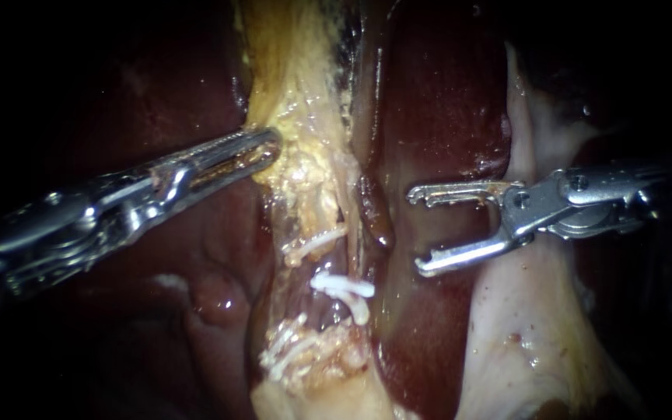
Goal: Going back second clip right tube
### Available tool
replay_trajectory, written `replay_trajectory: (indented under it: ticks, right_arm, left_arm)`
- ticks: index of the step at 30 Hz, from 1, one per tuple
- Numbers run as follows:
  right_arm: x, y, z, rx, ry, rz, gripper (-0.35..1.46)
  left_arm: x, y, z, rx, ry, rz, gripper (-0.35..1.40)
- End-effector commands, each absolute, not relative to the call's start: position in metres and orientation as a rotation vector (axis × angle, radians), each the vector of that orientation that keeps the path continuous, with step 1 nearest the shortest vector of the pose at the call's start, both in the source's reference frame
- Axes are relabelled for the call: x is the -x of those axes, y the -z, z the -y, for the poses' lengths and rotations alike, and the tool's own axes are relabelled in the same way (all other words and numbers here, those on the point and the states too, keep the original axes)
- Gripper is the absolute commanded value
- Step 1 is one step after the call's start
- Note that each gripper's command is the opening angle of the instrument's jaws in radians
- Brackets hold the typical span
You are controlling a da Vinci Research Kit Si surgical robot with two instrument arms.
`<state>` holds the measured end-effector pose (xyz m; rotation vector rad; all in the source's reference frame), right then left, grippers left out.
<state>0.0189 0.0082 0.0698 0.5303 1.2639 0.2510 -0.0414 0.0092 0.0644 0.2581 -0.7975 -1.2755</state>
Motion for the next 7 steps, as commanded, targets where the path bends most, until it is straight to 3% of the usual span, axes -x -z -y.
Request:
replay_trajectory:
  ticks: [1, 7]
  right_arm:
    - [-0.0189, -0.0697, -0.0082, -0.531, -0.251, -1.264, 0.6]
    - [-0.0189, -0.0695, -0.0082, -0.53, -0.256, -1.275, 0.6]
  left_arm:
    - [0.0414, -0.0644, -0.0092, -0.259, 1.275, 0.797, -0.35]
    - [0.0413, -0.0644, -0.0093, -0.26, 1.275, 0.797, -0.35]
